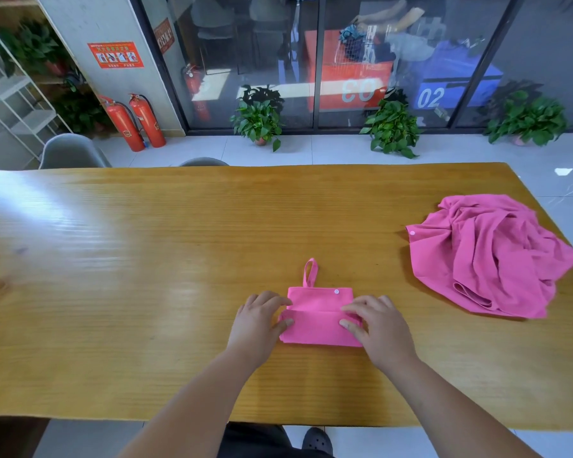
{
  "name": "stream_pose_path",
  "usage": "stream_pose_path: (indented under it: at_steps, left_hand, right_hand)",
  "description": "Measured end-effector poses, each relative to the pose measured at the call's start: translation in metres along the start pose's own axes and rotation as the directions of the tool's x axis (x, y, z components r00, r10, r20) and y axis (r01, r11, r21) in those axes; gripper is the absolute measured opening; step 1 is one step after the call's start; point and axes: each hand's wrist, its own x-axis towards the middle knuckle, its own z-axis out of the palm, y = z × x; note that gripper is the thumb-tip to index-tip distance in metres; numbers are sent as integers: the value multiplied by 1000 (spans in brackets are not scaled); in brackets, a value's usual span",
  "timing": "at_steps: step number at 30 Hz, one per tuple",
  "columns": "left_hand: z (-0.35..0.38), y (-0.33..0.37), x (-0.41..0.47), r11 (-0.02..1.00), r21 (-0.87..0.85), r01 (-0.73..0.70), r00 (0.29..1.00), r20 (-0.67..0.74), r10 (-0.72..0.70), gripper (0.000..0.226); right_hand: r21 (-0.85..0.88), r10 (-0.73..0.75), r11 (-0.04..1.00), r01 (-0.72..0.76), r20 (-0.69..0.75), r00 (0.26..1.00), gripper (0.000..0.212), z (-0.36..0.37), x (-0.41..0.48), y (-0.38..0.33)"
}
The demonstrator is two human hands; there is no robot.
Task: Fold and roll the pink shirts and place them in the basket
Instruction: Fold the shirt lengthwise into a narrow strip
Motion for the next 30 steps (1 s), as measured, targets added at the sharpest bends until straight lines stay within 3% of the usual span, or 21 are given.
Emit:
stream_pose_path:
  at_steps: [2,5,9,13,17,21,22,25,30]
  left_hand:
    - [9,4,-3,986,120,-115,983,-129,130,14]
    - [19,3,-12,937,287,-197,945,-198,260,11]
    - [16,7,-21,962,258,-87,991,-78,111,55]
    - [-5,13,5,983,183,12,995,98,-31,54]
    - [-23,11,23,982,153,108,945,291,-150,52]
    - [-13,18,25,968,112,223,955,176,-241,54]
    - [-9,19,24,962,109,250,955,136,-264,56]
    - [-5,26,21,938,156,309,946,47,-320,59]
    - [-5,38,25,897,163,411,911,-37,-411,69]
  right_hand:
    - [-122,-113,987,102,-91,989,10,7,-3,-6]
    - [-271,-174,952,144,-88,981,22,13,-14,-6]
    - [-312,-75,946,92,66,995,56,7,-13,-6]
    - [-258,34,966,22,214,976,59,-9,14,-9]
    - [-211,68,977,3,327,943,58,-17,25,-6]
    - [-276,-79,957,90,53,996,30,-5,17,-19]
    - [-308,-127,943,126,17,992,32,1,13,-23]
    - [-347,-179,920,179,32,983,42,14,5,-33]
    - [-369,-96,919,140,134,986,46,0,16,-39]
